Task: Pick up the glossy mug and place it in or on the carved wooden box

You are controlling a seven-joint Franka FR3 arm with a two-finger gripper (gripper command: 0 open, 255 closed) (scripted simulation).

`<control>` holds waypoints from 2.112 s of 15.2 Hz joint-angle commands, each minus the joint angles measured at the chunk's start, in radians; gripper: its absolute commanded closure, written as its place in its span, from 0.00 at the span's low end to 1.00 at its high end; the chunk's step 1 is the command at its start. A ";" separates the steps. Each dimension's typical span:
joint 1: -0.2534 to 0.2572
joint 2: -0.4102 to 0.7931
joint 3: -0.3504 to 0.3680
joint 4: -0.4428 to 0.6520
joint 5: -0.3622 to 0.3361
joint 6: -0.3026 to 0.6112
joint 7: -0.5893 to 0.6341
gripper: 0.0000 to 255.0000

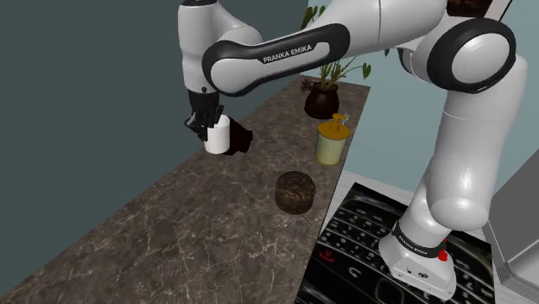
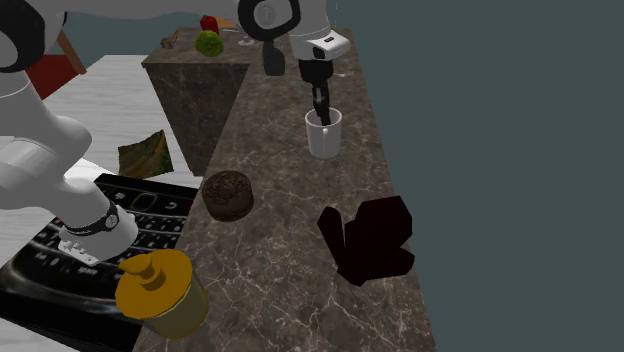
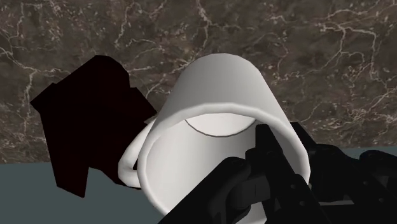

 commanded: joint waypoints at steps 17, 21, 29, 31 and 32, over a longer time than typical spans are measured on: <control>-0.021 -0.702 -0.081 -0.677 0.265 0.033 -0.195 1.00; 0.006 -0.874 -0.119 -0.798 0.294 -0.016 -0.232 1.00; 0.017 -0.907 -0.117 -0.912 0.304 0.064 -0.232 1.00; 0.018 -0.903 -0.113 -0.936 0.306 0.092 -0.229 1.00; 0.018 -0.900 -0.111 -0.948 0.307 0.107 -0.228 1.00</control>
